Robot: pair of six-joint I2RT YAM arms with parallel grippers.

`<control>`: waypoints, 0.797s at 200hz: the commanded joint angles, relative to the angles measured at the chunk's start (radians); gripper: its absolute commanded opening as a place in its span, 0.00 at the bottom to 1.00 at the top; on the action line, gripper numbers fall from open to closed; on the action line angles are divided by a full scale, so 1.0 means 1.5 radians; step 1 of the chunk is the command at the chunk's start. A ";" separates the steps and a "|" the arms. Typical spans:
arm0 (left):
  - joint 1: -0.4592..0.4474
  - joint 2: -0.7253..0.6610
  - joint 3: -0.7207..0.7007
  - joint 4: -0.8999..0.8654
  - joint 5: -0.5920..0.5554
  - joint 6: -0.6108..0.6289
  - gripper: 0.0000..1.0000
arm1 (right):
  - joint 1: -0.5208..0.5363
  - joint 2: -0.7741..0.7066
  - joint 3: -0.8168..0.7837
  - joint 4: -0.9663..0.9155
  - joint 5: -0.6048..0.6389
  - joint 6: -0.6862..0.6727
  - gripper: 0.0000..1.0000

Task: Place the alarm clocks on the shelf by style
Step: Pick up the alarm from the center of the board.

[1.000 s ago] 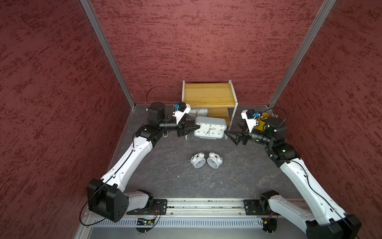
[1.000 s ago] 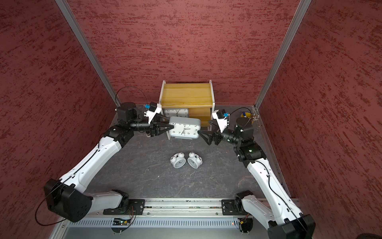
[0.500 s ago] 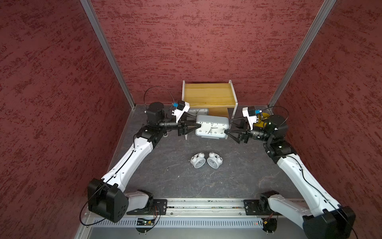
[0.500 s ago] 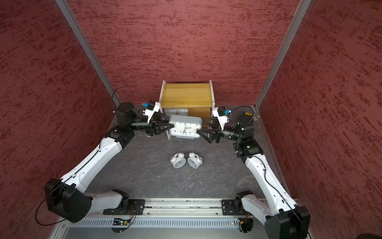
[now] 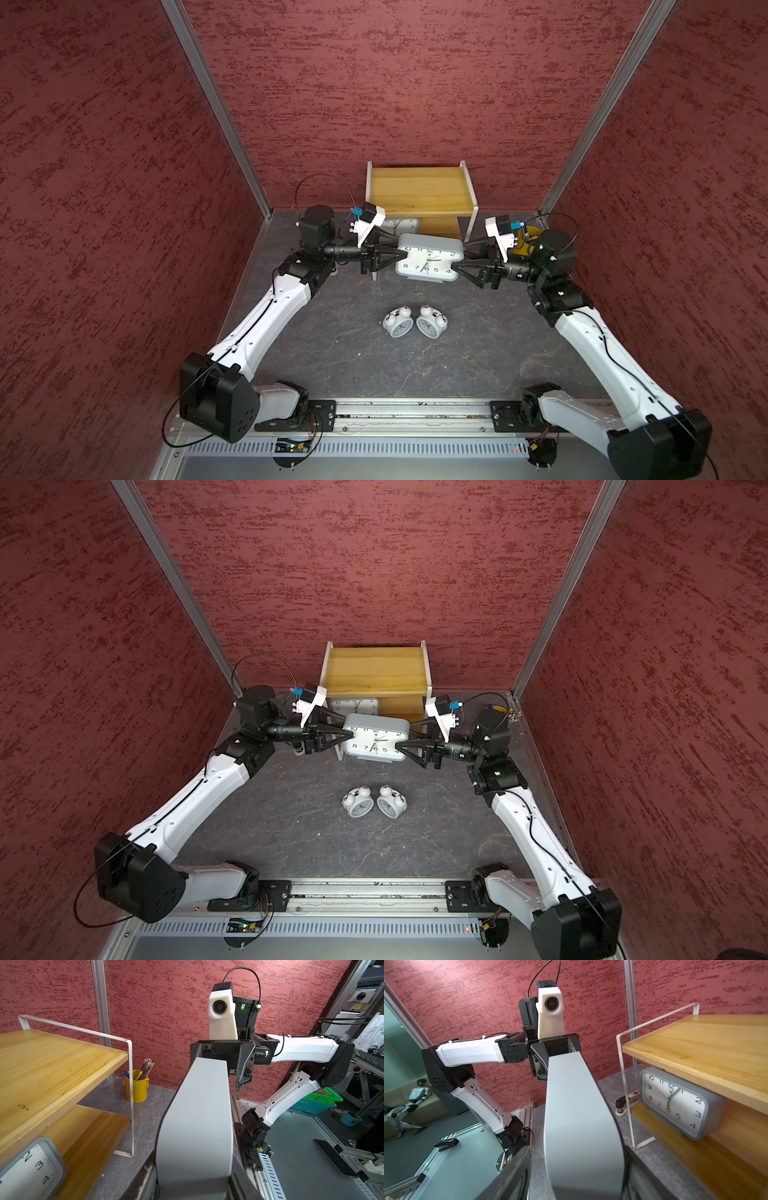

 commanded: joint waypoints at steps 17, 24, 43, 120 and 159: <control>-0.004 0.005 0.026 0.053 0.013 -0.021 0.03 | -0.001 0.005 -0.002 0.004 -0.023 -0.006 0.60; -0.004 0.006 0.025 0.055 0.013 -0.023 0.03 | 0.000 0.006 -0.002 0.003 -0.022 -0.007 0.56; -0.005 0.006 0.025 0.061 0.013 -0.027 0.03 | -0.001 0.008 -0.002 -0.001 -0.018 -0.007 0.46; 0.040 -0.016 0.014 0.059 -0.055 -0.072 0.75 | -0.008 -0.019 0.021 0.047 0.037 0.043 0.21; 0.091 -0.068 -0.018 0.040 -0.127 -0.062 0.83 | -0.020 -0.015 0.077 0.034 0.051 0.050 0.20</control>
